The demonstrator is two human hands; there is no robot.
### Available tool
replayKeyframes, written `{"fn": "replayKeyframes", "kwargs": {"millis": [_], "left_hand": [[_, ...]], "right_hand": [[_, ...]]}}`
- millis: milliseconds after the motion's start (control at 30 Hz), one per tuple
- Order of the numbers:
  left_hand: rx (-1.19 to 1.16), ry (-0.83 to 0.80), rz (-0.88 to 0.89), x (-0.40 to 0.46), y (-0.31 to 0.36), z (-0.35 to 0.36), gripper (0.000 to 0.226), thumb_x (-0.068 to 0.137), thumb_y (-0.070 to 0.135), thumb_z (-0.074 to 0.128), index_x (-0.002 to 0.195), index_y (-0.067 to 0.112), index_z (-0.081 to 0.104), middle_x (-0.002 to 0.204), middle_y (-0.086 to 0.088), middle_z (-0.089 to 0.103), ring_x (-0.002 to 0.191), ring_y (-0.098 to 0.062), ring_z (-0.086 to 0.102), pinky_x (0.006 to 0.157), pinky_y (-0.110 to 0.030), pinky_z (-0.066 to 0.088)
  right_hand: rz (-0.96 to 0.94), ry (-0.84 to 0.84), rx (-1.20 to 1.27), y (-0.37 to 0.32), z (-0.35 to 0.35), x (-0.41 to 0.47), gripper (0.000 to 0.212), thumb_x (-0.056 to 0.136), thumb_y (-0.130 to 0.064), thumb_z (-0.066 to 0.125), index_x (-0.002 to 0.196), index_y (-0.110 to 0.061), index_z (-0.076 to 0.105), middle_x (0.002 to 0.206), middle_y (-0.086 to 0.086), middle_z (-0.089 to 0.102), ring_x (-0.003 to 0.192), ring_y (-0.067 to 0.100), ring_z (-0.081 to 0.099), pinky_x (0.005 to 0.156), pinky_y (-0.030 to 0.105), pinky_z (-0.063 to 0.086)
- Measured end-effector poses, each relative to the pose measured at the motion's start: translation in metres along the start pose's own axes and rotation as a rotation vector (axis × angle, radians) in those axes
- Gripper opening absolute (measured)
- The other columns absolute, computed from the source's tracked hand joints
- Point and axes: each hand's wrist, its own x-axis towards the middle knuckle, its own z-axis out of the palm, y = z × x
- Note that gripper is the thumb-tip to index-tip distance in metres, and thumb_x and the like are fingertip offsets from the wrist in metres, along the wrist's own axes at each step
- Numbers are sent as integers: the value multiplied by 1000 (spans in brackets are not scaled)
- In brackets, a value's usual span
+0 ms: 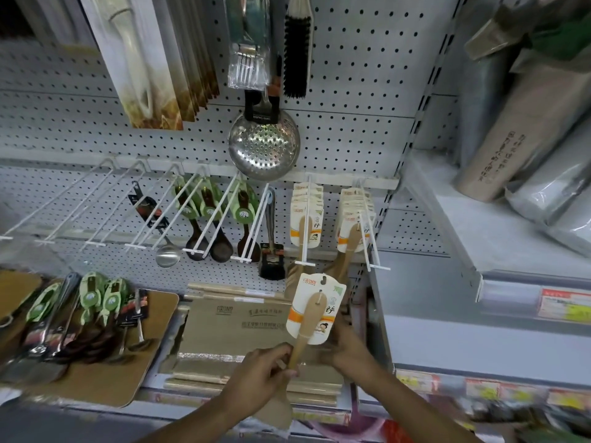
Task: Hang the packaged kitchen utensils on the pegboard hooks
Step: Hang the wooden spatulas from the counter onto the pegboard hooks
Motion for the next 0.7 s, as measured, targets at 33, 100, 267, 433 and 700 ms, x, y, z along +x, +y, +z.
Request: {"fn": "replayKeyframes", "kwargs": {"millis": [33, 100, 267, 433, 700], "left_hand": [[2, 7, -3, -1, -1, 3, 9, 91, 33, 67, 89, 34, 58, 90, 19, 73, 75, -5, 69, 72, -29, 54], [4, 25, -17, -3, -3, 9, 11, 90, 29, 69, 88, 34, 59, 89, 20, 72, 71, -6, 69, 69, -26, 52], [-50, 41, -39, -3, -4, 14, 9, 90, 28, 68, 97, 29, 62, 94, 16, 72, 67, -16, 71, 69, -31, 54], [-121, 81, -43, 3, -6, 13, 12, 88, 33, 69, 99, 31, 64, 93, 11, 73, 72, -22, 72, 73, -39, 59], [-146, 77, -113, -1, -14, 14, 27, 85, 52, 62, 96, 27, 68, 91, 12, 71, 64, -20, 69, 69, -36, 54]], "right_hand": [[1, -30, 44, 3, 6, -3, 43, 70, 5, 77, 103, -21, 65, 104, -2, 73, 98, 16, 69, 86, 35, 58], [-38, -27, 107, 9, 17, -6, 40, 69, -5, 79, 107, -11, 68, 107, 7, 74, 100, 25, 70, 90, 39, 57], [-155, 190, 194, 2, 31, -3, 13, 88, -14, 70, 100, -10, 74, 91, 11, 77, 86, 33, 72, 82, 57, 56], [-134, 262, 222, -6, 35, 5, 17, 87, -14, 71, 104, -13, 72, 91, 7, 77, 85, 27, 74, 81, 57, 57], [-135, 241, 248, -10, 35, 12, 21, 89, -11, 68, 110, -7, 70, 94, 8, 77, 90, 26, 74, 79, 48, 60]]}}
